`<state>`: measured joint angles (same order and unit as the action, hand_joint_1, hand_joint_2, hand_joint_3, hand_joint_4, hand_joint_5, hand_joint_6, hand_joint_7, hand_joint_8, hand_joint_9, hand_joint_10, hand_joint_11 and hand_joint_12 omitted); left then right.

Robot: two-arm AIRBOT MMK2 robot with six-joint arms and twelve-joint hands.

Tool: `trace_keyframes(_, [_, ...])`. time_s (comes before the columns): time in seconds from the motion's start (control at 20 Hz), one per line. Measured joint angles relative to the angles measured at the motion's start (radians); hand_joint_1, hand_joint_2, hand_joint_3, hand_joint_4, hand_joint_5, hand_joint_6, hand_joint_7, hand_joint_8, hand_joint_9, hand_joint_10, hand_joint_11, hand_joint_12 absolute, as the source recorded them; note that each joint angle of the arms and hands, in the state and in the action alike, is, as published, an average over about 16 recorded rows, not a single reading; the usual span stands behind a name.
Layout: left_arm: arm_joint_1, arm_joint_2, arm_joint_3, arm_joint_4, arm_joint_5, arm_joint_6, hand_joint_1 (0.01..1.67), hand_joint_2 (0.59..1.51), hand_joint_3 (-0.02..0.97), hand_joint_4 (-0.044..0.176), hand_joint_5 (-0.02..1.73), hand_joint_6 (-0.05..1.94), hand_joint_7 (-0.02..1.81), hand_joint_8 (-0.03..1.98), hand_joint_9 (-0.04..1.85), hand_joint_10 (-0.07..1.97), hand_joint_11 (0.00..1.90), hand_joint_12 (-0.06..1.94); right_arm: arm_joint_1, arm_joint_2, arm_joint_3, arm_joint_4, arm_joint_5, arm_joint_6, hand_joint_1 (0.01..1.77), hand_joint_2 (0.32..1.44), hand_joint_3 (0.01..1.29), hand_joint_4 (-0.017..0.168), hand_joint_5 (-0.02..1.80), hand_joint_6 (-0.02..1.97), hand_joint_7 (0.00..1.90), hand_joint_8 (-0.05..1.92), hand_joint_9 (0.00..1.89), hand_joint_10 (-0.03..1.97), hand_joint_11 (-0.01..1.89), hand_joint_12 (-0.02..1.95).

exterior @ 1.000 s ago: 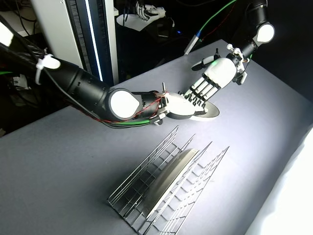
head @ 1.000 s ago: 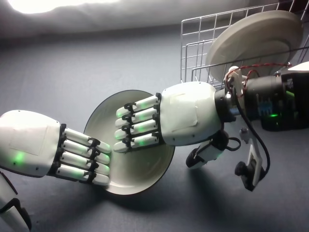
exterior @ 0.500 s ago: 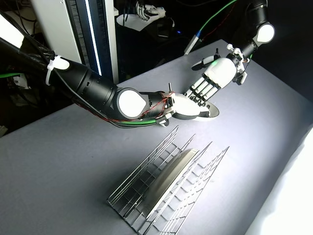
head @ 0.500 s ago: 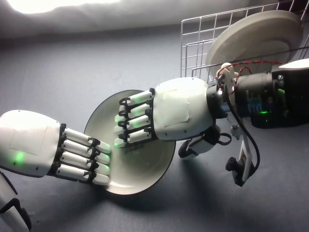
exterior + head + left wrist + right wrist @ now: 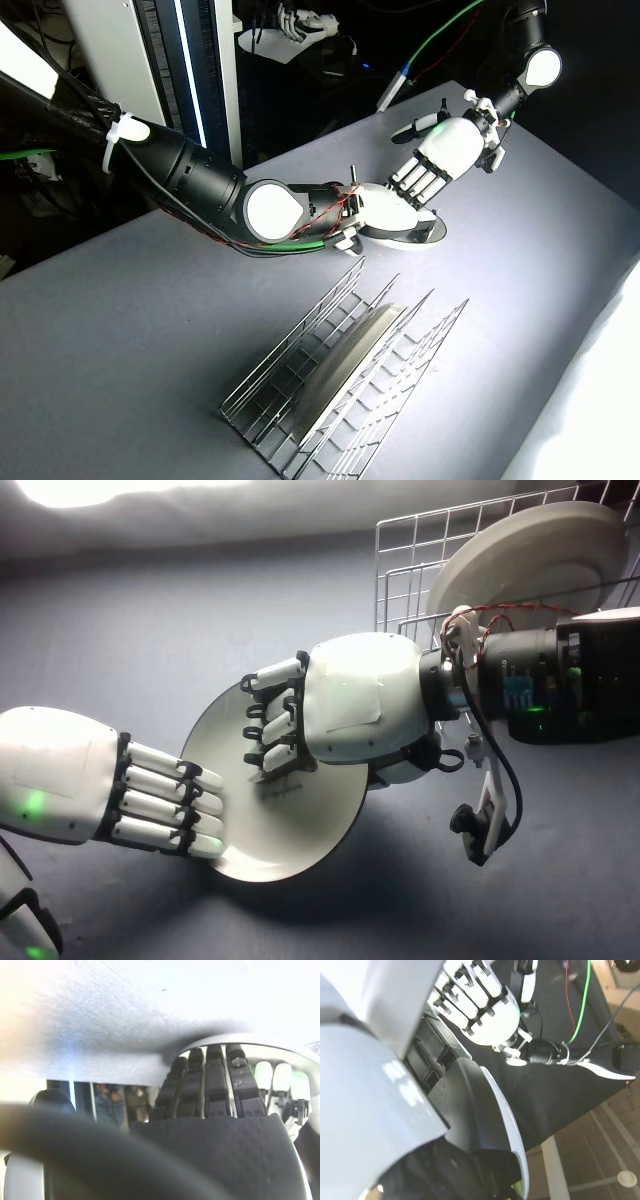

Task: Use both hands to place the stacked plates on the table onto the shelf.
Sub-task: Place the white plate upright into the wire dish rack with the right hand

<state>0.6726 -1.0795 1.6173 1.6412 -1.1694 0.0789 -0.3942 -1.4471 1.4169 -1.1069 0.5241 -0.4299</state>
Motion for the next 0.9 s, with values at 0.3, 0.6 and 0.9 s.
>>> trace_keyframes(0.3, [-0.009,0.023,-0.003,-0.016,-0.006,-0.012,0.02,1.018,0.007,-0.012,-0.01,-0.03,0.02,0.01,0.02,0.01,0.02,0.01,0.004,0.007,-0.011,0.069,0.022,-0.026,1.20,1.02,0.02,0.002,0.72,0.19,0.76,0.10,0.80,0.17,0.43,1.09])
trace_keyframes(0.6, [-0.065,0.077,-0.029,-0.009,-0.014,-0.033,0.01,1.021,0.007,-0.005,-0.01,-0.02,0.02,0.01,0.02,0.01,0.02,0.01,0.015,0.047,-0.054,0.140,0.034,-0.037,1.23,1.00,0.01,0.000,0.82,0.46,0.92,0.34,0.96,0.54,0.65,1.07])
trace_keyframes(0.9, [-0.150,0.166,-0.091,0.004,0.003,-0.055,0.01,1.020,0.007,0.001,0.00,0.00,0.02,0.01,0.02,0.01,0.02,0.01,0.043,0.109,-0.127,0.227,0.032,-0.042,1.28,0.98,0.01,-0.002,0.87,0.73,0.99,0.61,0.97,0.90,0.71,1.08])
